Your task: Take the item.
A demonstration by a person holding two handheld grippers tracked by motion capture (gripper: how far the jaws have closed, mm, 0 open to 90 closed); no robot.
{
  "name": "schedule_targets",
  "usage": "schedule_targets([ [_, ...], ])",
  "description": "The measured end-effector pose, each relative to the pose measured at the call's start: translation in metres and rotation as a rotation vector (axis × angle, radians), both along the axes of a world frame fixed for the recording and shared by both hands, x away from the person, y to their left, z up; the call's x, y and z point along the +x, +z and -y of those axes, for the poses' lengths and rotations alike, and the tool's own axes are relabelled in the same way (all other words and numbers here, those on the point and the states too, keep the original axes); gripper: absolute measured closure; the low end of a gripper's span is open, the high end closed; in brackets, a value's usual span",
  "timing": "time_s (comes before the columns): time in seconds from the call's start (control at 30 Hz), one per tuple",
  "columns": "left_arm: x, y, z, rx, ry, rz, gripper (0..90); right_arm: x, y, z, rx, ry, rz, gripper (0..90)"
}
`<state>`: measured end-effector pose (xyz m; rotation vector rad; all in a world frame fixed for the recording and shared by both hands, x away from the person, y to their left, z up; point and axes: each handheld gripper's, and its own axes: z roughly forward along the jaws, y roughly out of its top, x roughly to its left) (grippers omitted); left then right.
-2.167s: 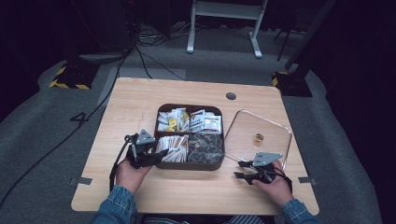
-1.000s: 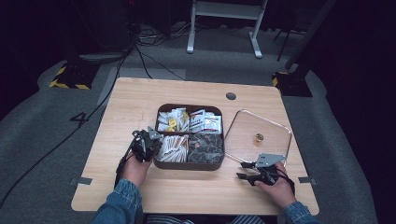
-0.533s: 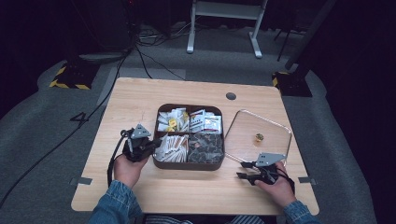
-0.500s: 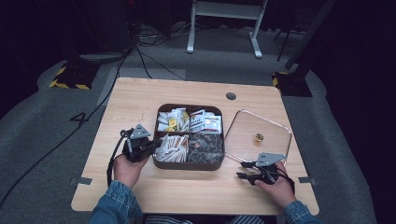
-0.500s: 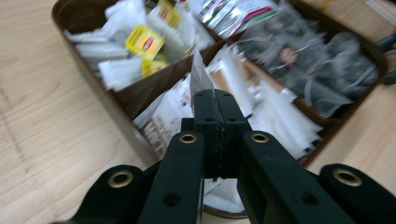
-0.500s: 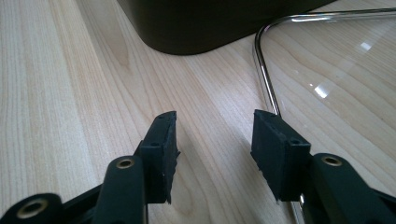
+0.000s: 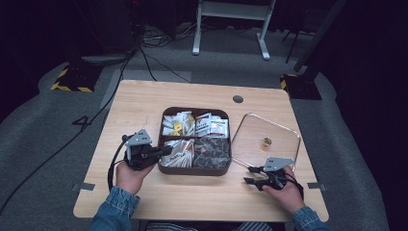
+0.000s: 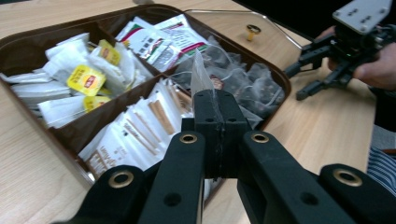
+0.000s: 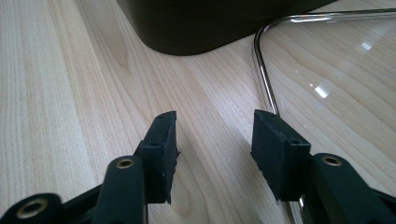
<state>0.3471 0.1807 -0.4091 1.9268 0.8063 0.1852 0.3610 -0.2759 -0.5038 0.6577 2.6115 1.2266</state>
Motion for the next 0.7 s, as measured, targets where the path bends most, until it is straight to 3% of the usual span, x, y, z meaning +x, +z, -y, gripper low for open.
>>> schedule_targets([
  [0.3, -0.024, 0.005, 0.012, 0.018, -0.082, 0.043, 89.5, 0.000, 0.000, 0.000, -0.001, 0.002, 0.001, 50.8],
  [0.37, -0.028, 0.005, 0.017, 0.038, -0.102, 0.052, 89.5, 0.001, 0.000, 0.000, 0.000, 0.003, -0.001, 50.6],
  [0.7, -0.041, -0.010, 0.039, 0.117, -0.169, 0.038, 89.5, 0.001, 0.000, 0.000, 0.001, 0.008, -0.004, 49.4],
])
